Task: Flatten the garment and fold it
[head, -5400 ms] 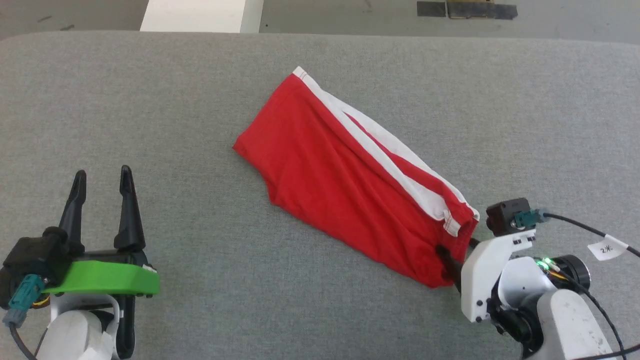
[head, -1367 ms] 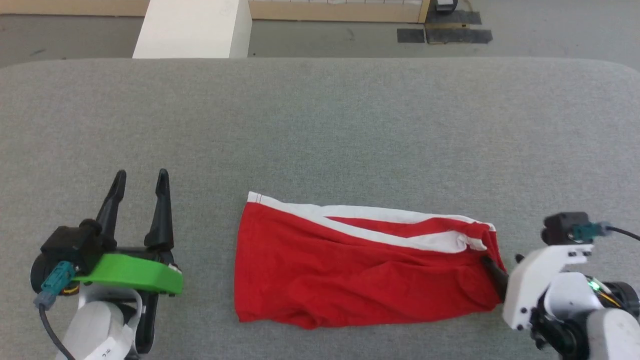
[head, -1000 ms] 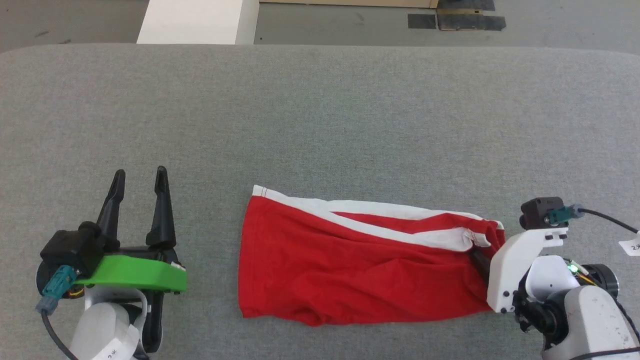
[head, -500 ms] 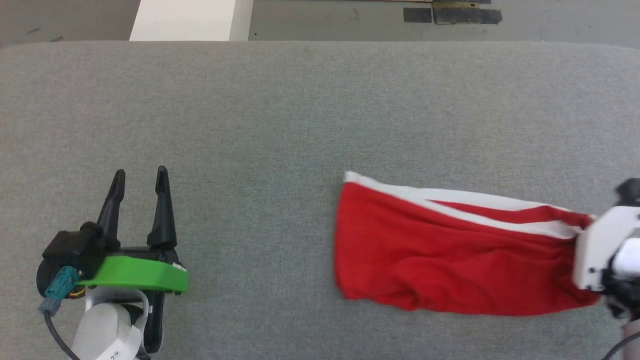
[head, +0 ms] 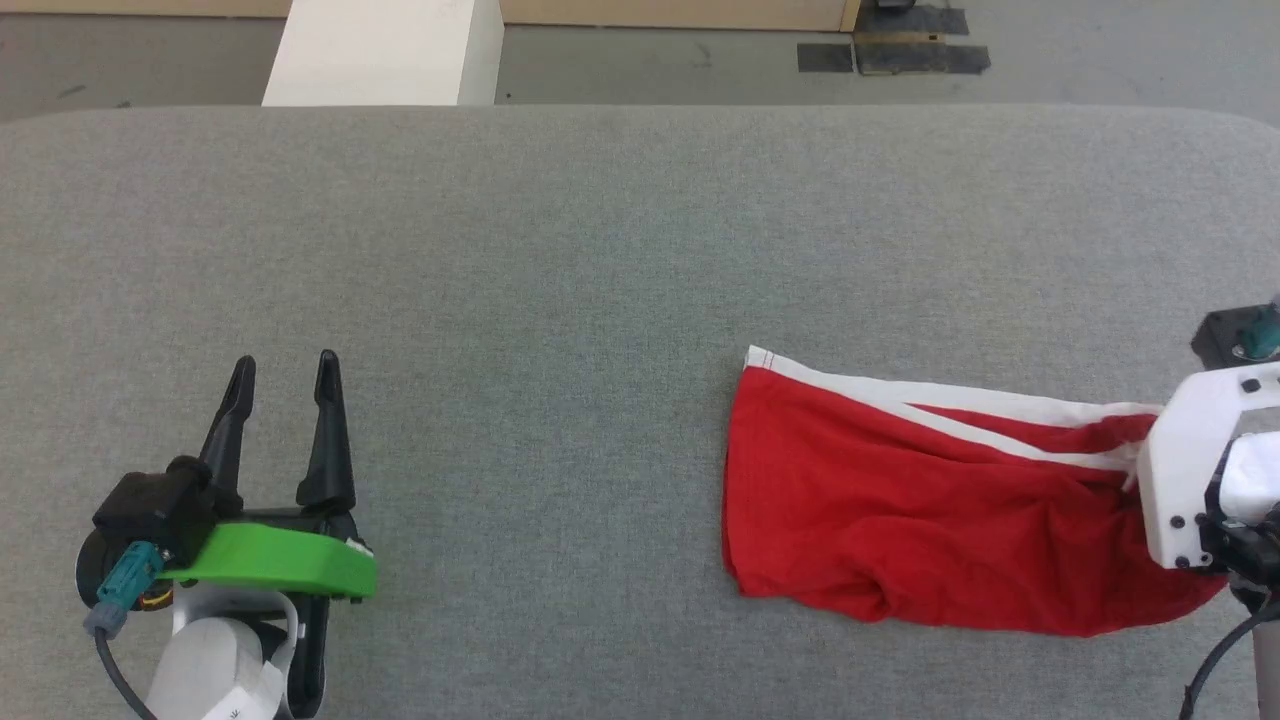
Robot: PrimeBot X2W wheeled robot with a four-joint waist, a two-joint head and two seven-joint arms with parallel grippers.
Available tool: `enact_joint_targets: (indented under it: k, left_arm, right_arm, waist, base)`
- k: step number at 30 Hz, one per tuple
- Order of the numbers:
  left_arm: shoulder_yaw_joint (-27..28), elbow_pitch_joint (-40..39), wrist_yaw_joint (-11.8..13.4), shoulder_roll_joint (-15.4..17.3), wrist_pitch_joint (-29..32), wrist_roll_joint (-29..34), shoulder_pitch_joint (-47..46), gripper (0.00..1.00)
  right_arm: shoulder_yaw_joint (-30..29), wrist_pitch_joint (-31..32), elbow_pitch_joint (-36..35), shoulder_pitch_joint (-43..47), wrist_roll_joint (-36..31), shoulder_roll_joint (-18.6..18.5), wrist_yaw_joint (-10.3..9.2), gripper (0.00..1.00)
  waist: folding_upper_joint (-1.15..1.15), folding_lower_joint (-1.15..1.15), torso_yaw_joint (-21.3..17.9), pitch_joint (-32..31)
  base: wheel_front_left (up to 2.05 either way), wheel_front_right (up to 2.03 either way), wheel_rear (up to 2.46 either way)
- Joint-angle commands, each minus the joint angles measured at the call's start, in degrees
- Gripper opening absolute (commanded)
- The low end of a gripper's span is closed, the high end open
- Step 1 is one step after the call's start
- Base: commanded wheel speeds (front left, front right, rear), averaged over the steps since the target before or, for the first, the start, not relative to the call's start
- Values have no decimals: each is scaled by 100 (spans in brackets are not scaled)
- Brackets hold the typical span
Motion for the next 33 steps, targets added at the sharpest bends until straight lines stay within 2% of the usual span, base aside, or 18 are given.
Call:
enact_joint_targets:
  k: [1, 5, 10, 15, 24, 33]
  left_arm:
    - [3, 15, -39, 5, -26, 23, 57, 100]
    - [-15, 5, -39, 11, -26, 9, 61, 100]
    - [-88, -18, -39, 11, -26, -6, 86, 100]
    - [-174, -23, -39, 2, -26, -21, 80, 100]
    - [-282, 42, -39, 24, -26, -92, 36, 100]
    - [-295, 75, -39, -2, -26, -120, 38, 100]
  right_arm:
    - [111, 209, -281, 107, 244, -28, -10, 0]
    - [351, 600, -1075, 260, 995, 227, -10, 0]
    - [629, 341, -1130, 286, 1312, 859, -10, 0]
    - [1110, -315, -562, 172, 1453, 1073, -10, 0]
    - [1796, -1698, 795, -302, 1950, 1093, -10, 0]
    - [2081, -2911, 2190, -658, 1879, 1094, -10, 0]
  waist:
    - [59, 0, 1, -35]
    - [59, 0, 13, -53]
    - [59, 0, 56, -56]
    - [59, 0, 192, -28]
    - [59, 0, 450, 101]
    - [59, 0, 543, 136]
  base:
    - [0, 0, 0]
    - [0, 0, 0]
    - [0, 0, 0]
    - [0, 0, 0]
    - [0, 0, 0]
    - [0, 0, 0]
